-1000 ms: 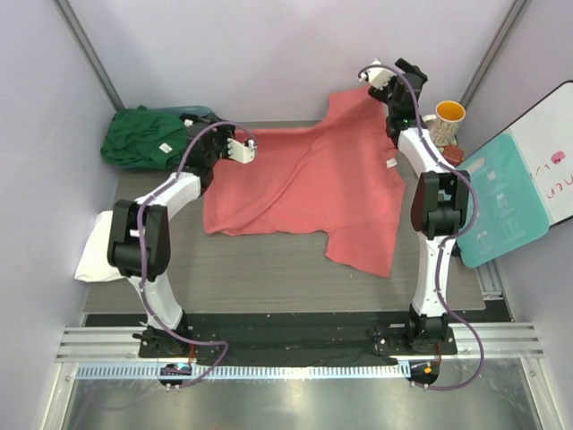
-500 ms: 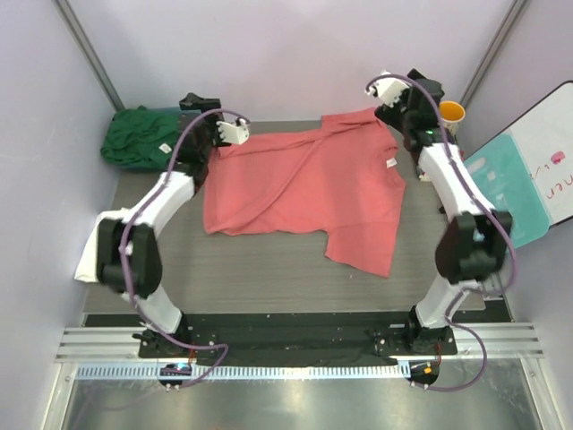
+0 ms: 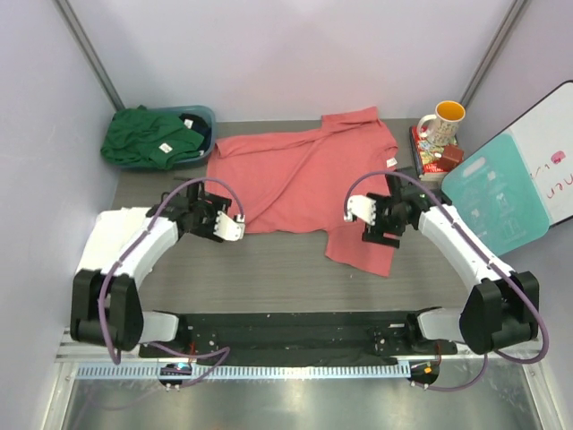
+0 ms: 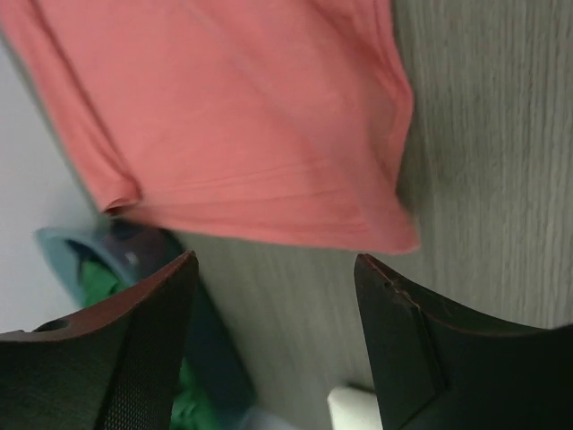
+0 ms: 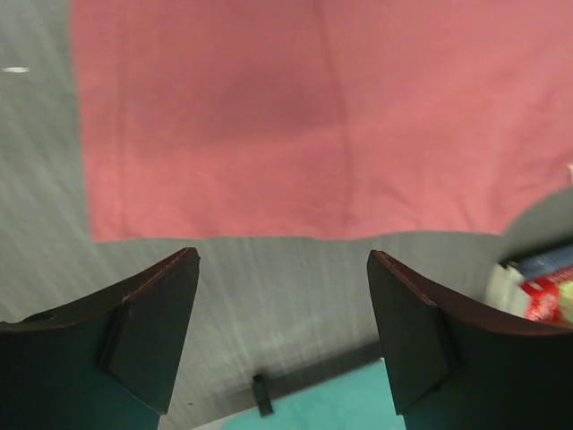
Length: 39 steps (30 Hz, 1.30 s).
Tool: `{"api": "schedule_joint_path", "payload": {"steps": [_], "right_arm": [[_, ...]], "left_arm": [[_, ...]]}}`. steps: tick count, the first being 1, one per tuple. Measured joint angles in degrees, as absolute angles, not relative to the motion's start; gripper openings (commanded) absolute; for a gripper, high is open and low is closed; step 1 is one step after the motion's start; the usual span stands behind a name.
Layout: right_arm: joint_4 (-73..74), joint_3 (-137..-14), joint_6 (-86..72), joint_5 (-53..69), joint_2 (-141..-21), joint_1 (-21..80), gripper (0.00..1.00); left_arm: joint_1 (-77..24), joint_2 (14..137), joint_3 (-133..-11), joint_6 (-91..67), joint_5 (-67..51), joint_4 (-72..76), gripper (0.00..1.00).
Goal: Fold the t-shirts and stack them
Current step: Flatten out the tshirt
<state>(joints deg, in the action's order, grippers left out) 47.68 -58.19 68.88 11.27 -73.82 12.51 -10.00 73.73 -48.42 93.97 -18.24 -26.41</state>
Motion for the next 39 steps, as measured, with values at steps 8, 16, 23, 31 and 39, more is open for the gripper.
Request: {"api": "schedule_joint_path", "payload": {"steps": [8,16,23,31,39], "right_arm": [[48.1,-56.7,67.3,12.4,-74.9,14.3,0.76],[46.0,-55.5,66.7,12.6,-79.1,14.9,0.74],[44.4,-55.5,65.8,12.4,-80.4,15.0,0.73],[43.7,-56.2,64.5,12.4,-81.8,15.8,0.71],[43.5,-58.0,63.6,12.3,-85.0,16.8,0.7]], "left_arm": [[-9.0,86.6,-65.6,81.4,-18.1,-30.6,0.67],[-6.7,94.3,-80.6,70.5,-22.9,-44.8,0.65],[-3.8,103.2,-89.8,57.9,-30.5,-60.7,0.64],[-1.7,102.0,-81.0,47.6,-30.8,-61.3,0.62],[-1.7,103.4,-78.1,41.8,-29.0,-56.9,0.6]]}}
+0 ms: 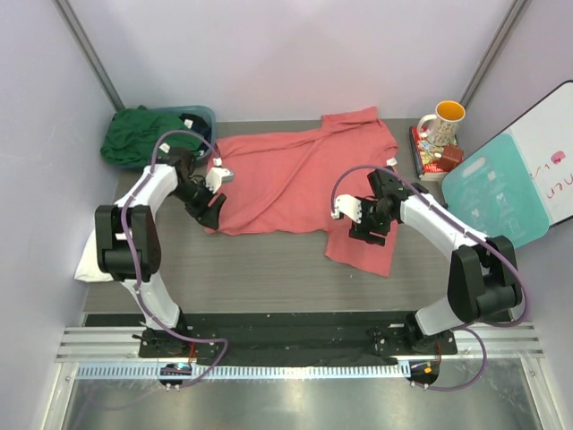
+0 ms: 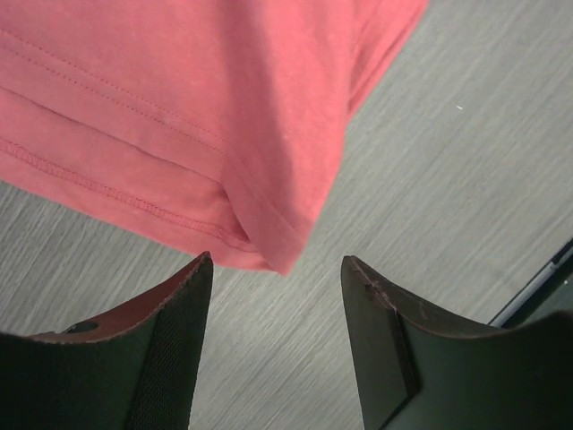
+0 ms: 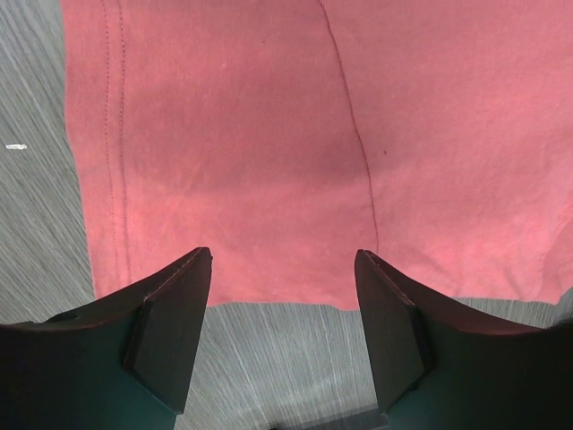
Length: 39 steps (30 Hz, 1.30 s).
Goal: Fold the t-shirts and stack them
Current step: Flatten out the tshirt
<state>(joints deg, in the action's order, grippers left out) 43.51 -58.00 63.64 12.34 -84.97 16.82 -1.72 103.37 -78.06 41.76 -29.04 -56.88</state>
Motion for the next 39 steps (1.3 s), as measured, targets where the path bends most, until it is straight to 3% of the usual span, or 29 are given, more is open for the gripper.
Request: {"api": "schedule_joint_path", "payload": {"steps": [5,8,18,39], "right_arm": [[43.3,-59.2,62.9,12.3,-85.9,17.3,0.68],[43.3,-59.9,62.6,12.3,-86.0,17.4,0.66],[43.0,-60.3,62.3,11.9,-87.8,18.0,0.47],[37.5,-55.3,60.4,8.7,-92.0,18.8,0.48]], "left_arm": [[-1.7,105.3,-77.5,39.8,-28.2,-54.6,0.58],[-1.7,106.7,-77.5,39.2,-28.3,-54.0,0.51],[-1.5,109.8,-77.6,38.1,-28.9,-53.6,0.47],[-1.3,110.3,-80.7,38.4,-30.1,-55.1,0.43]]}}
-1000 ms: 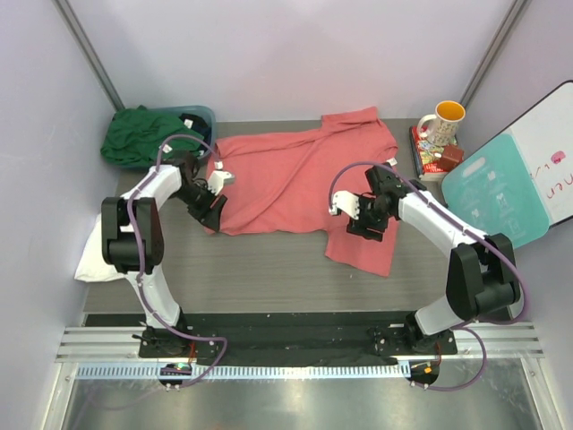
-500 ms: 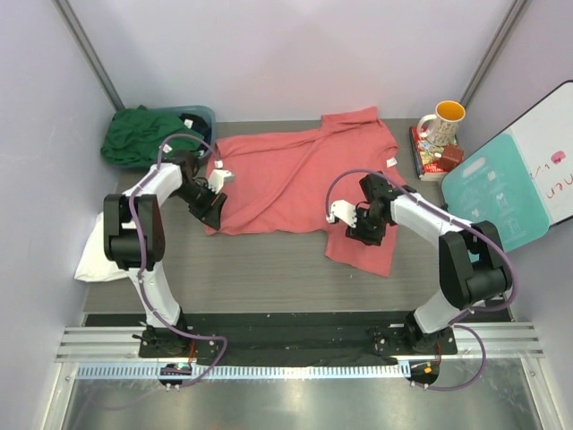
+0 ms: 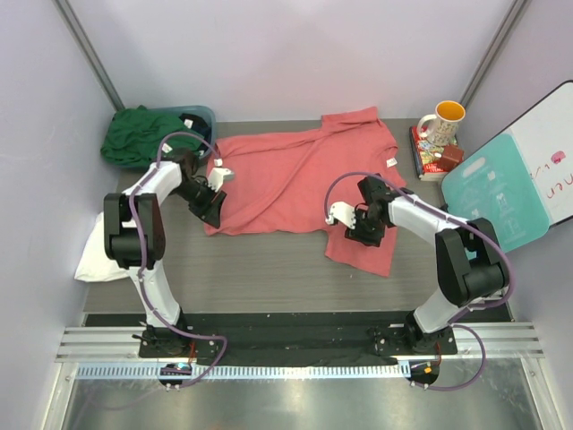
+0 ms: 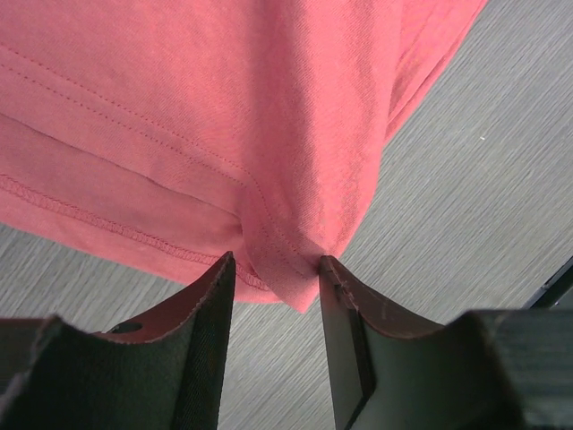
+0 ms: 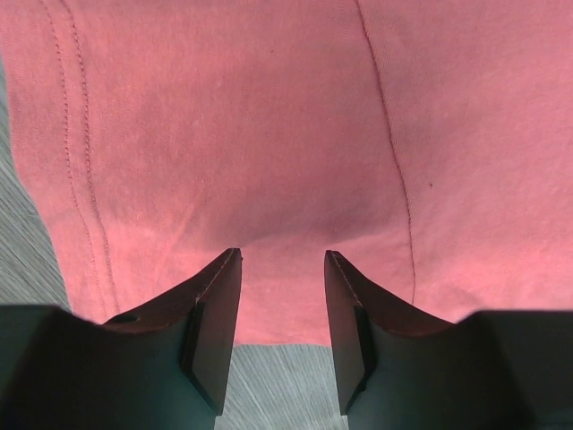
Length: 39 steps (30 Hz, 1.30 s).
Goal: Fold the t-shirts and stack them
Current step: Flatten out the tshirt
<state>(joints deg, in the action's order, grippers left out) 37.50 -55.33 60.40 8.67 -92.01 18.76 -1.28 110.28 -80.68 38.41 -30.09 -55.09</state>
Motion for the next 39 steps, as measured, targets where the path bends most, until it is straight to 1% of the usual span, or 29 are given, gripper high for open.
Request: {"api": "schedule_joint_path", "payload": {"steps": [3,4,5,6,7,10,14,19,23,28,32,37,39], "right_arm": [[37.8,-55.4,60.0,8.3,-91.7,18.8,0.5],[38.2,-55.4,59.8,8.2,-91.4,18.8,0.54],[38.6,-55.4,59.7,8.1,-90.8,18.8,0.55],[39.0,-55.2,59.7,8.0,-89.6,18.8,0.56],[39.1,-55.1,59.7,8.0,-88.4,18.8,0.59],[38.5,-52.0,61.4,7.8,-81.8,18.9,0.61],[39.1,-44.9,65.5,7.4,-73.3,19.4,0.61],[39.8,-37.7,69.0,6.8,-70.9,20.4,0.61],[40.4,-35.4,70.4,6.5,-69.9,21.1,0.62],[41.4,-31.8,72.7,5.9,-64.7,22.0,0.63],[42.4,-30.2,73.5,5.4,-63.1,22.1,0.63],[41.3,-29.8,73.3,4.1,-63.1,22.5,0.6],[40.2,-29.6,73.2,3.3,-63.2,22.6,0.55]], "left_arm": [[-1.2,110.8,-80.7,38.4,-30.1,-55.1,0.44],[-1.1,110.8,-80.7,38.4,-30.1,-55.1,0.44],[-1.1,110.7,-80.7,38.4,-30.1,-55.1,0.45],[-1.1,110.7,-80.7,38.4,-30.1,-55.1,0.45],[-1.1,110.7,-80.7,38.4,-30.1,-55.1,0.45],[-1.0,110.7,-80.6,39.0,-30.1,-55.1,0.45],[-1.0,110.7,-80.6,39.5,-30.1,-55.3,0.45],[-1.0,110.7,-80.7,39.5,-30.1,-55.7,0.45],[-1.0,110.7,-80.9,39.6,-30.1,-56.3,0.45],[-1.0,110.7,-81.3,39.9,-30.0,-56.6,0.45],[-1.0,110.7,-81.4,39.9,-30.1,-56.6,0.45],[-1.0,110.7,-81.4,39.9,-30.1,-56.6,0.45],[-1.0,110.7,-81.4,39.9,-30.1,-56.6,0.45]]}}
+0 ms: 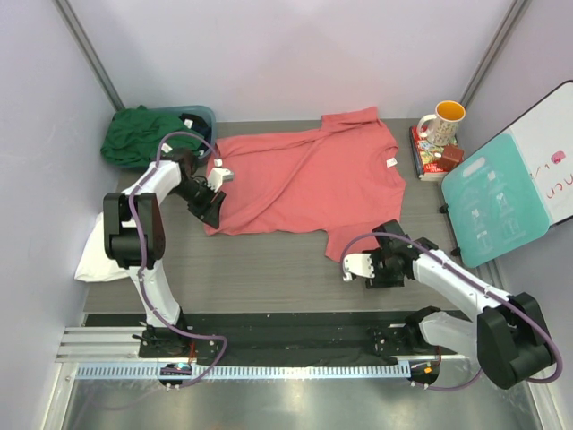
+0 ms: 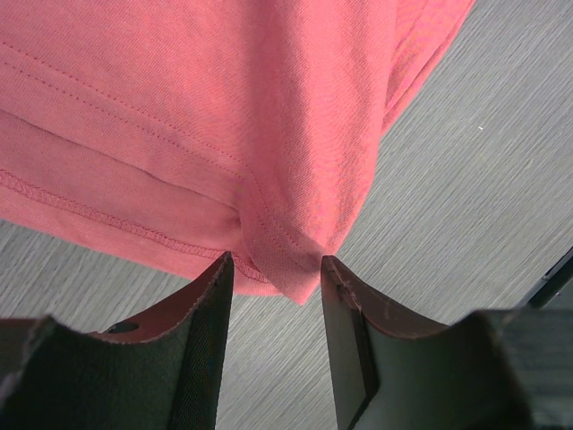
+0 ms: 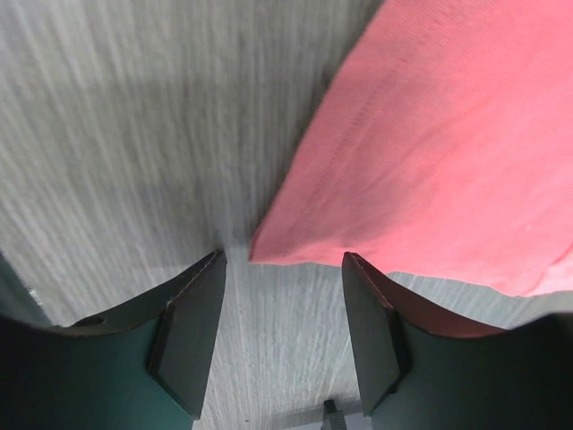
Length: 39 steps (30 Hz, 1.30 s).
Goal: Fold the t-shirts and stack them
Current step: Flatten out the tshirt
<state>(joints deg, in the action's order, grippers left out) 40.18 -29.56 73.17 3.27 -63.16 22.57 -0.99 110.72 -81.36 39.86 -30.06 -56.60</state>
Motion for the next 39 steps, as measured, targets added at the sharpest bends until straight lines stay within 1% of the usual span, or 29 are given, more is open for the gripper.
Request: {"api": "schedule_joint_path", "payload": {"steps": [2,3,5,6,7,8,10,11,12,18,29,39], "right_arm": [[38.9,-29.4,72.9,2.5,-63.5,22.7,0.5],[38.2,-29.4,72.8,2.1,-64.1,22.8,0.46],[36.8,-29.5,72.5,1.2,-65.1,22.9,0.41],[36.2,-29.6,72.2,0.9,-65.6,23.1,0.4],[35.6,-29.7,72.0,0.5,-66.0,23.2,0.37],[35.1,-29.7,71.7,0.2,-66.4,23.4,0.29],[34.3,-29.8,71.6,0.0,-66.7,23.7,0.2],[34.0,-29.7,71.4,0.0,-66.9,23.9,0.04],[33.8,-29.6,71.1,0.0,-66.9,24.1,0.01],[33.1,-29.1,70.7,-0.1,-66.1,24.8,0.01],[33.4,-28.2,70.4,0.1,-64.4,25.0,0.01],[33.3,-28.2,70.0,0.1,-64.4,25.1,0.01]], "left_arm": [[-1.0,110.7,-81.4,39.9,-30.1,-56.6,0.45],[-1.0,110.7,-81.4,39.9,-30.1,-56.6,0.45],[-1.0,110.7,-81.4,39.9,-30.1,-56.6,0.45],[-1.0,110.7,-81.4,39.9,-30.1,-56.6,0.45],[-1.0,110.7,-81.4,39.9,-30.1,-56.6,0.45],[-1.0,110.7,-81.4,39.9,-30.1,-56.6,0.45],[-1.0,110.7,-81.4,39.9,-30.1,-56.6,0.45],[-1.0,110.7,-81.4,39.9,-30.1,-56.6,0.45],[-1.0,110.7,-81.4,39.9,-30.1,-56.7,0.45],[-1.0,110.7,-82.4,39.9,-30.0,-57.0,0.43],[-0.6,112.7,-86.8,36.4,-31.2,-56.2,0.43],[0.3,113.4,-85.3,36.2,-31.1,-57.6,0.43]]}}
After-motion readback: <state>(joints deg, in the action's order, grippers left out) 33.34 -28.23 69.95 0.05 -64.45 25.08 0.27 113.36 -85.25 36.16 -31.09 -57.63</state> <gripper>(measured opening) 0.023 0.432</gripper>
